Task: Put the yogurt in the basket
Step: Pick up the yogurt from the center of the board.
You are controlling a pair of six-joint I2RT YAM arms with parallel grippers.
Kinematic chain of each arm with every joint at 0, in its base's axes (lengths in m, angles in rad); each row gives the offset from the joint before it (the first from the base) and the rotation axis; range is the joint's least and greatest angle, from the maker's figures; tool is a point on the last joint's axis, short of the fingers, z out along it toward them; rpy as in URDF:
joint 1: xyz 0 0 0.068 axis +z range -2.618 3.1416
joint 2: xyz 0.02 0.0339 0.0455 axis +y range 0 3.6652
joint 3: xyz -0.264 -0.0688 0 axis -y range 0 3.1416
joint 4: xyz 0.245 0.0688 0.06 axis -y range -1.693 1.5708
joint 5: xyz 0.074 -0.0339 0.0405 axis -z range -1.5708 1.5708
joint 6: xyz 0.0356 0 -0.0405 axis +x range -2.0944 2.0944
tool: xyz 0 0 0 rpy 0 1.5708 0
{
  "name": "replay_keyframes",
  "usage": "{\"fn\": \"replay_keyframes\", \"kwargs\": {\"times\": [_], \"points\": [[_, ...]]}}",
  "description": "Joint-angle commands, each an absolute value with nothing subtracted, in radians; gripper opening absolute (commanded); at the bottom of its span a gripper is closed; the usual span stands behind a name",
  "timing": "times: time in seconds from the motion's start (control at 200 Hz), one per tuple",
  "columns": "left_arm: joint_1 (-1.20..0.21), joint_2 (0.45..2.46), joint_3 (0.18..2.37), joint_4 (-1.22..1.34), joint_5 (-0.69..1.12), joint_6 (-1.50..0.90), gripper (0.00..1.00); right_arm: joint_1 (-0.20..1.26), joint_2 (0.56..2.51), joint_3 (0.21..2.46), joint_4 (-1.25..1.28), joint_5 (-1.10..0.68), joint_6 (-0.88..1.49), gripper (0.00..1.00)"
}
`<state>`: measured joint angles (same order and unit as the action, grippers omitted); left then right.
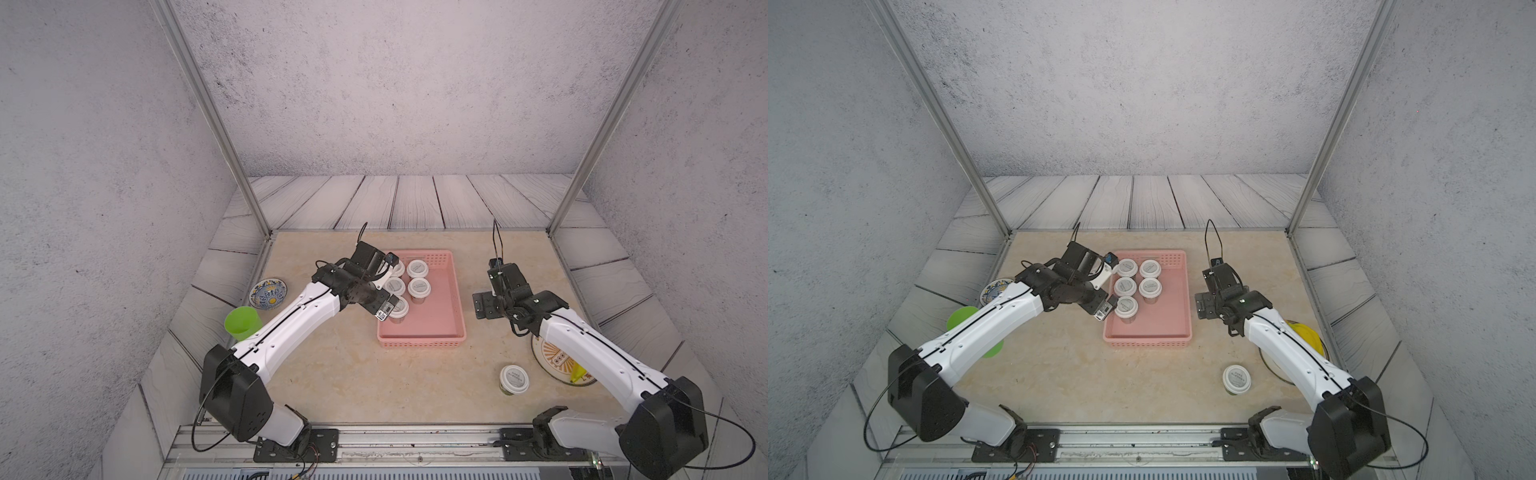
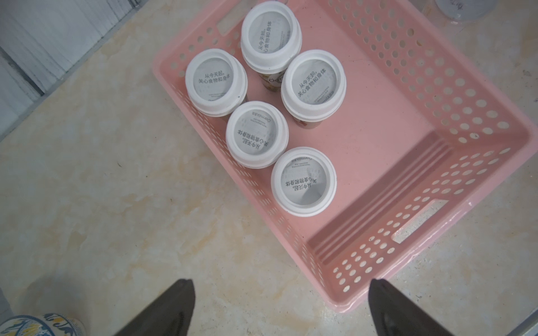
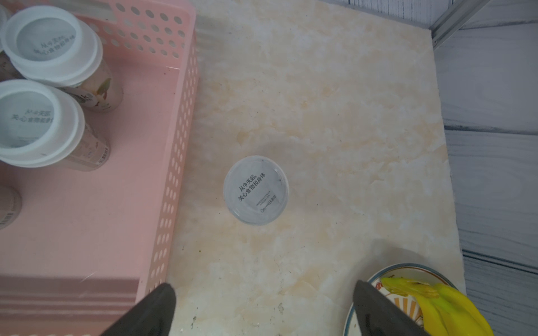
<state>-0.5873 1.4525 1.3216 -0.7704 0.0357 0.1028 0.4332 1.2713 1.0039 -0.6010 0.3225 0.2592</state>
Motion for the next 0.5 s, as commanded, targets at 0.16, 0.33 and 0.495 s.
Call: {"fn": "replay_keyframes", "kwargs": {"times": [0.16,0.33,0.495], "points": [[-0.464,1.361,1.232,-0.691,0.139,0.072,0.98,0.371,1.374,1.097,-0.681,0.229,0.360,0.99],[-0.398,1.328,1.201,-0.667,0.176,0.071,0.98,0.342,1.431,1.145,-0.697,0.205,0.391,0.99],[-0.328,1.303,1.169,-0.635,0.252,0.066,0.98,0.309,1.501,1.189,-0.709,0.176,0.424,0.99]]}}
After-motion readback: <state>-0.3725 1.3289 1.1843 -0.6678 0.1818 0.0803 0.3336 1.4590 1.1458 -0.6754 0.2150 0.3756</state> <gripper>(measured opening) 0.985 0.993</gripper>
